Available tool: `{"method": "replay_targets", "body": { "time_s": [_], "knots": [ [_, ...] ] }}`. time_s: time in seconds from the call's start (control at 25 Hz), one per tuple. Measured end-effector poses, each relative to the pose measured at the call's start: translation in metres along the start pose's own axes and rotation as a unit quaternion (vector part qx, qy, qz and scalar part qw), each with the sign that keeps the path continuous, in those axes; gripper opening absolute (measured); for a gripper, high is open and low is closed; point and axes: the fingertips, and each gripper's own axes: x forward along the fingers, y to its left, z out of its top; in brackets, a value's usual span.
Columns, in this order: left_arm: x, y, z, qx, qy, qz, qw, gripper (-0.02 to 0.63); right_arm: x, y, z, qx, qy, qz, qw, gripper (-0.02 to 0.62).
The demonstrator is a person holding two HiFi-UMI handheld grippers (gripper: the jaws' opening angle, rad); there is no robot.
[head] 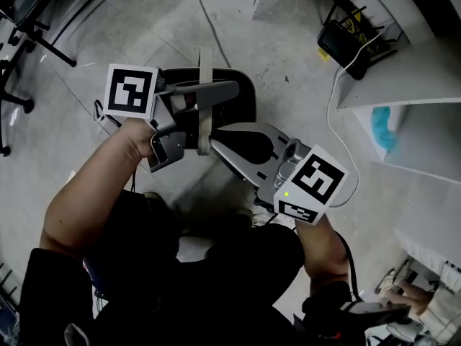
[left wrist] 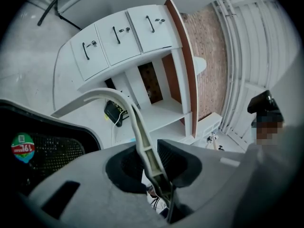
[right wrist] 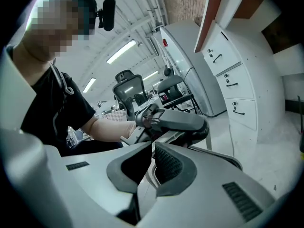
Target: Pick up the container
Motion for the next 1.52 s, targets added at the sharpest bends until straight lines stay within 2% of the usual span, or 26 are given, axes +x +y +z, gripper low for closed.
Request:
{"method": "replay_targets", "body": {
  "time_s": [0.16,0.32,0.52,0.72,0.88,1.0,1.08,1.4,1.52],
  "knots": [
    [-0.001,0.001,-0.001,-0.011,0.006,0.001,0.9999,0.069,-0.005,-0.007,-0.008,-0.02,0.007,-0.018,1.0,0.025],
    [-0.001,-0.001,0.001,-0.023,0.0,-0.003,0.9997,0.06,-0.02,-0.025,-0.021,-0.056,0.028,-0.07,0.996,0.025],
    [-0.001,-0.001,0.002,-0.032,-0.012,0.001,0.9994,0.054,-0.04,-0.065,0.001,-0.015,-0.034,-0.151,0.988,0.025],
    [-0.007,-0.001,0.005,-0.051,-0.033,0.01,0.9981,0.044,-0.046,-0.097,0.014,-0.019,-0.05,-0.214,0.975,0.024],
    [-0.012,-0.003,0.012,-0.052,-0.056,0.009,0.997,0.038,-0.048,-0.113,0.019,-0.006,-0.069,-0.227,0.971,0.023],
    [-0.029,-0.009,0.017,-0.04,-0.078,-0.013,0.9961,0.028,-0.043,-0.115,0.021,0.013,-0.086,-0.228,0.97,0.021],
    [-0.042,-0.011,0.015,-0.027,-0.085,-0.006,0.996,0.023,-0.039,-0.112,0.022,0.026,-0.088,-0.232,0.968,0.021],
    [-0.075,-0.036,0.023,-0.004,-0.106,0.021,0.9941,0.012,-0.054,-0.089,0.054,0.045,-0.082,-0.264,0.96,0.021],
    [-0.084,-0.066,0.023,0.005,-0.113,0.015,0.9935,0.014,-0.059,-0.067,0.077,0.061,-0.081,-0.263,0.959,0.021]
  ]
}}
